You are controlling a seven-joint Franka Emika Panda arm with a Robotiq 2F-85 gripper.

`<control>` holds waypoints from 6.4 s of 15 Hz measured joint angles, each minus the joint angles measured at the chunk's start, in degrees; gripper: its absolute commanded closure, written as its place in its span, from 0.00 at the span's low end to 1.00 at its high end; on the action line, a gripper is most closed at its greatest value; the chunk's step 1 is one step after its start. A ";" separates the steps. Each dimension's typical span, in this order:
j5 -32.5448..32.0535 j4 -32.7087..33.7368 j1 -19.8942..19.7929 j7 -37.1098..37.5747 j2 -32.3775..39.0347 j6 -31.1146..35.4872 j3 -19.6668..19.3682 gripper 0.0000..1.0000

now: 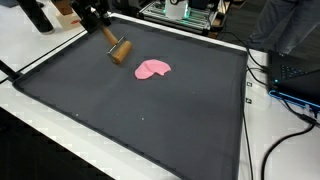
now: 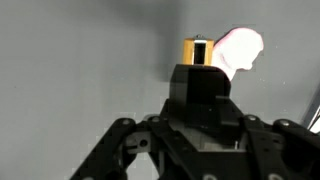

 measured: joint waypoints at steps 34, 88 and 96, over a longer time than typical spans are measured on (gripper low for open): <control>-27.23 -2.53 13.63 30.71 -14.62 -1.04 9.63 0.75; -68.87 16.10 39.92 85.71 12.24 -21.79 19.25 0.75; -69.61 19.40 41.61 91.71 15.67 -24.13 17.98 0.75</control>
